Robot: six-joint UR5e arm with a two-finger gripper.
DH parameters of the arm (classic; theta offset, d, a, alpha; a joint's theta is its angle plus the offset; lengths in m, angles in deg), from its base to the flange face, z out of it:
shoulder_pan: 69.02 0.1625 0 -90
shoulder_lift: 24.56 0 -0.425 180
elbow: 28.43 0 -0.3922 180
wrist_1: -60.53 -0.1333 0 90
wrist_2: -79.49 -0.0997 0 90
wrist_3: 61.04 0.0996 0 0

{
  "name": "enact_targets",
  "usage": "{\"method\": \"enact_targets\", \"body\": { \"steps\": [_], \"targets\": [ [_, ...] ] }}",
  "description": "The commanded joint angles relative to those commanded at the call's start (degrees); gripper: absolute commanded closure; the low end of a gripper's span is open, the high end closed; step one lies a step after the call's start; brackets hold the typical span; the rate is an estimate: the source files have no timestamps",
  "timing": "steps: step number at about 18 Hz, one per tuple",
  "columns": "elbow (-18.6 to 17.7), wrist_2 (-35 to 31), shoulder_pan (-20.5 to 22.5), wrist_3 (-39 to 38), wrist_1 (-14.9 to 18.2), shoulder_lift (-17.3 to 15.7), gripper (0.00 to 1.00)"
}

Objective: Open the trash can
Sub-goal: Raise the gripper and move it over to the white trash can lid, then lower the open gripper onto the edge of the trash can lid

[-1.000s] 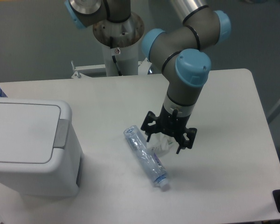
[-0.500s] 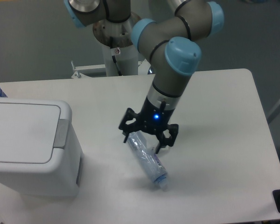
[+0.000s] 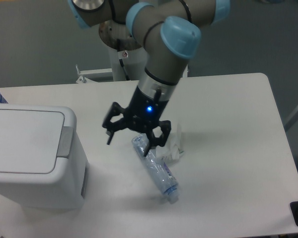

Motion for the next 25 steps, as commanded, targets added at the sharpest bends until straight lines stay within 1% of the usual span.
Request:
{"method": "enact_targets", "body": {
  "steps": [5,13,19,22,25],
  "targets": [
    [0.4,2.6,-0.7,-1.9,-0.1,-1.1,0.00],
    [0.8,3.0,-3.2,-3.2,-0.1,-1.3,0.00],
    [0.7,3.1,-3.7,-3.2,-1.7,-0.2,0.00],
    [0.8,3.0,-4.6,-3.2,-2.6,0.4,0.00],
    [0.7,3.0,-4.6,-3.3,-3.0,0.8,0.00]
  ]
}}
